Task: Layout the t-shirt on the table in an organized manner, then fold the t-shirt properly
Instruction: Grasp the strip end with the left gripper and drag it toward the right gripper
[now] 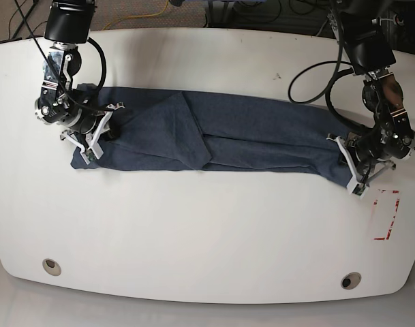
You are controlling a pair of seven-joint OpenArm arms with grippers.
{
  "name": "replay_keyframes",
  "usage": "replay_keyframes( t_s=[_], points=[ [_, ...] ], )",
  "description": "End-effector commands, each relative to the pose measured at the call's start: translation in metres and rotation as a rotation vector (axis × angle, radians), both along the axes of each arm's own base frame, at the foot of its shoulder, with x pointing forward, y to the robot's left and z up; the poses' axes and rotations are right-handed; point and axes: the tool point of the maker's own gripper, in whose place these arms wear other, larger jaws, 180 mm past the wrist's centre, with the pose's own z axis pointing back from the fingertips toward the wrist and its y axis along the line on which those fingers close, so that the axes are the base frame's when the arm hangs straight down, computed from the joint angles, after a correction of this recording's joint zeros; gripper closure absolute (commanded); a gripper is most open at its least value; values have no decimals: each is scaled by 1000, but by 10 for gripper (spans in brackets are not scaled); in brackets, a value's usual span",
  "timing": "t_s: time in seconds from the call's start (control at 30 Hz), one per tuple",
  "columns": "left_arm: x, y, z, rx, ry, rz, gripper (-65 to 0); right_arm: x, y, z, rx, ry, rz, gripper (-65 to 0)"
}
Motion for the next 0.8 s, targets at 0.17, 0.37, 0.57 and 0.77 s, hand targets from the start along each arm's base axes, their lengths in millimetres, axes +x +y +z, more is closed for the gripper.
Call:
replay_keyframes(
  t_s=[0.17,0.37,0.57,0.77],
  points=[
    [0,-58,39,117,-135,-220,-22,-5,-10,-3,-46,38,3,-103],
    [-9,-113,33,100,-137,-327,-24,-5,-10,-4,-46,39,4,-103],
    [-6,-152,35,86,-138,-363,-25,-4,-10,-3,-47,36,5,-103],
    [0,-184,42,91,-160,-391,-26,-4,-10,-2,-47,34,5,-103]
  ],
)
